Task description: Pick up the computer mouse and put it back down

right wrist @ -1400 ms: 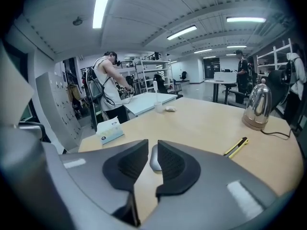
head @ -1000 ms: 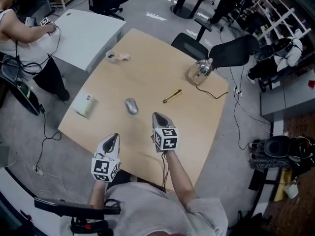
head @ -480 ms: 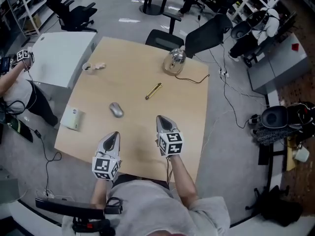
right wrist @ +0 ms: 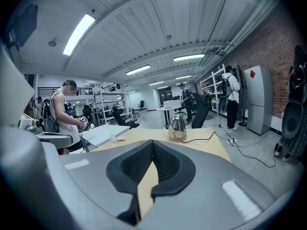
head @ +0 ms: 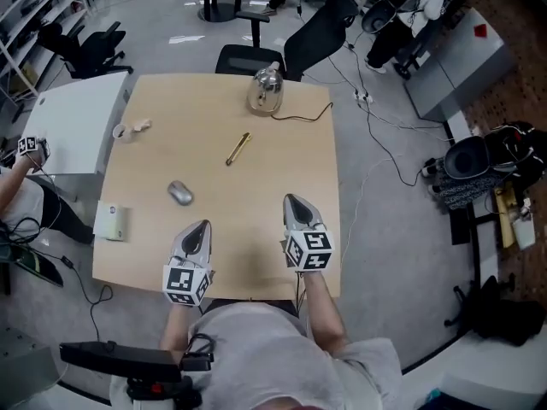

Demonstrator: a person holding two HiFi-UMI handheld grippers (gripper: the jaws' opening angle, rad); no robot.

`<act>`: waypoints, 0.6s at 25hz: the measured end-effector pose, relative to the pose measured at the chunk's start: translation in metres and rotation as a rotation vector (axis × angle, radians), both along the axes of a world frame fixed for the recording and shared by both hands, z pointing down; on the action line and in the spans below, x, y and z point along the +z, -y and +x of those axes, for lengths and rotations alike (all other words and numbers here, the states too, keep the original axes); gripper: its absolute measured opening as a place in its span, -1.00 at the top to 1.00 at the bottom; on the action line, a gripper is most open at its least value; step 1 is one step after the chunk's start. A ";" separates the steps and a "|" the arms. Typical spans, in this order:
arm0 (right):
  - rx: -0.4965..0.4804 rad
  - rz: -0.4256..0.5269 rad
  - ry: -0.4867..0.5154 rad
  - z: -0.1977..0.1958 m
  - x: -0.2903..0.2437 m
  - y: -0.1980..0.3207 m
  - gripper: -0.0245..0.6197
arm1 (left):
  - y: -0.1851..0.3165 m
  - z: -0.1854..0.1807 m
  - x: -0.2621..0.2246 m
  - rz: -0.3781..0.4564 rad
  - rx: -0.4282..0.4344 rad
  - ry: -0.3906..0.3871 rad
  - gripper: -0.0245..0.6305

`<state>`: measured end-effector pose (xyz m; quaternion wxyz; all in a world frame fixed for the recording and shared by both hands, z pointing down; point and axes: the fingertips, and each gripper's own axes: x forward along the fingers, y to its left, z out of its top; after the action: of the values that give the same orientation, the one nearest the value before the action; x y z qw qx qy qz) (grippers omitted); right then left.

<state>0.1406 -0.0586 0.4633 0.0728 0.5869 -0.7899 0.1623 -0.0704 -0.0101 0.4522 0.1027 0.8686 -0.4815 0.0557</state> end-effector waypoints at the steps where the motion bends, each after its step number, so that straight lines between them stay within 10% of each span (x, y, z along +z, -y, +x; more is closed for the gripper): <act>1: 0.012 0.003 0.003 0.006 -0.002 -0.004 0.90 | 0.001 0.005 -0.001 0.002 0.012 -0.001 0.86; 15: 0.153 0.037 0.005 0.063 -0.010 -0.056 0.90 | 0.009 0.053 -0.003 0.019 0.146 0.007 0.86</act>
<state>0.2037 -0.0030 0.4534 0.0473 0.6465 -0.7457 0.1542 -0.0172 -0.0190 0.4496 0.0886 0.9022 -0.4175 0.0614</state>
